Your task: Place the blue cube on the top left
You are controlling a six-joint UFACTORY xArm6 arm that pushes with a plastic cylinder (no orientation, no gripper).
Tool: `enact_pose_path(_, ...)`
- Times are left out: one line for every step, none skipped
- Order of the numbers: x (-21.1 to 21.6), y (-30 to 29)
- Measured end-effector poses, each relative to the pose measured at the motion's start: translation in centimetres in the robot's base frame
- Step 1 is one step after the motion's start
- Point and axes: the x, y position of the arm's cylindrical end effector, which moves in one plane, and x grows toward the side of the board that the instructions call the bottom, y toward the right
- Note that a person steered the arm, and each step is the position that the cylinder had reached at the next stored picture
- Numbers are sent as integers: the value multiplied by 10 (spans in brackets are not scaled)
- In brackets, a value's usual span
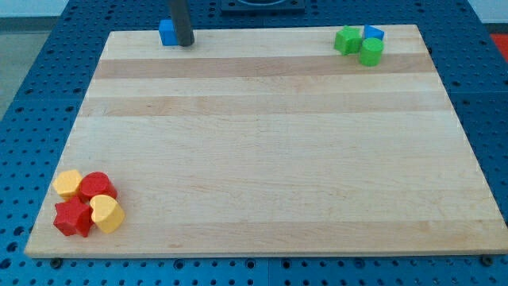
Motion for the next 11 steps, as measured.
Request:
enact_pose_path(-5,10)
enact_pose_path(-9,19)
enact_pose_path(-21,17)
enact_pose_path(-24,15)
enact_pose_path(-23,-5)
enact_pose_path(-21,-26)
enact_pose_path(-18,-33)
enact_pose_path(-8,-35)
enact_pose_path(2,-44)
enact_pose_path(2,-54)
enact_pose_path(2,-61)
